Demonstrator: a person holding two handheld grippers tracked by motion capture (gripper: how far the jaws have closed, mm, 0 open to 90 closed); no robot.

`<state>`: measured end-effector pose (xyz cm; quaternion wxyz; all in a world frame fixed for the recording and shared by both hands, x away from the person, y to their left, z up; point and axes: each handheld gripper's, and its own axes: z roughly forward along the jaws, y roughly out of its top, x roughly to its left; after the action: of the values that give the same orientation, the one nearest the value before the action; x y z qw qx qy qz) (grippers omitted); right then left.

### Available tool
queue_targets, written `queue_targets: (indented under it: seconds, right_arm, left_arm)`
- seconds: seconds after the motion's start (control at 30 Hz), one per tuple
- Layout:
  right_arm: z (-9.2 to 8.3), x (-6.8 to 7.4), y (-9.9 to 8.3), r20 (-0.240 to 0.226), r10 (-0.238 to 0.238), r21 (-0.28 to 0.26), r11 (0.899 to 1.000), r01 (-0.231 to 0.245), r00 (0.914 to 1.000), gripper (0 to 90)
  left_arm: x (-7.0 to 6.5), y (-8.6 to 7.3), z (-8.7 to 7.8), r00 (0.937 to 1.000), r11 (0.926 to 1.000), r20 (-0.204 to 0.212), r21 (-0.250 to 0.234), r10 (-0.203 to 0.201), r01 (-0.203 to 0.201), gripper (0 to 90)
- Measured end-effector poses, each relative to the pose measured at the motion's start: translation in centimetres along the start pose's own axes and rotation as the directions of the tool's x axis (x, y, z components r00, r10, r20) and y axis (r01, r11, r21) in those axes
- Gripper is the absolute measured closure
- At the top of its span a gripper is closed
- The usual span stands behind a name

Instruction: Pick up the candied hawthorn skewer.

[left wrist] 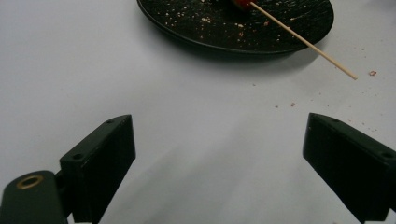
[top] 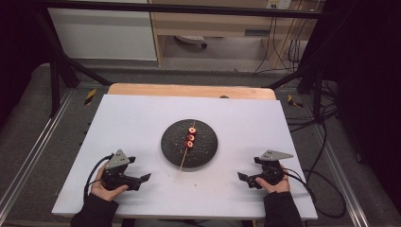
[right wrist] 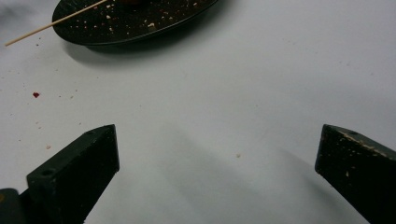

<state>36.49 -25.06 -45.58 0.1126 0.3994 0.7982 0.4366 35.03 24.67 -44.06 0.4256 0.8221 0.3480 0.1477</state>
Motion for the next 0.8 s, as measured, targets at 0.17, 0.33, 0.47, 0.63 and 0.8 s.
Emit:
queue_targets:
  seconds: [0.17, 0.33, 0.47, 0.63, 0.8]
  right_arm:
    - [0.0, 0.0, 0.0, 0.003, -0.001, 0.001, 1.000, 0.001, 1.0000, 0.6]
    - [0.0, 0.0, 0.1, 0.006, 0.002, -0.006, 1.000, -0.002, 1.0000, 0.6]
    - [-0.1, 0.0, 0.1, 0.006, 0.005, -0.004, 1.000, -0.005, 1.0000, 0.6]
    - [-0.1, 0.0, 0.1, 0.009, 0.005, -0.003, 1.000, -0.005, 0.9999, 0.6]
    - [-0.1, 0.0, 0.1, 0.008, 0.004, -0.002, 1.000, -0.004, 1.0000, 0.5]
  left_arm:
    - [-0.5, 0.5, 0.3, 1.0000, 1.0000, 0.002, 0.000, 0.000, 0.000, 8.9]
    - [-1.0, 1.3, 0.6, 1.0000, 1.0000, 0.004, -0.002, -0.001, 0.001, 9.2]
    - [-1.4, 2.0, 0.9, 1.0000, 1.0000, 0.005, 0.000, -0.005, 0.005, 9.4]
    - [-2.1, 3.2, 1.7, 0.9999, 0.9999, 0.006, 0.008, -0.011, 0.010, 9.5]
    - [-3.0, 4.6, 2.7, 1.0000, 0.9999, 0.005, 0.010, -0.004, 0.004, 9.7]
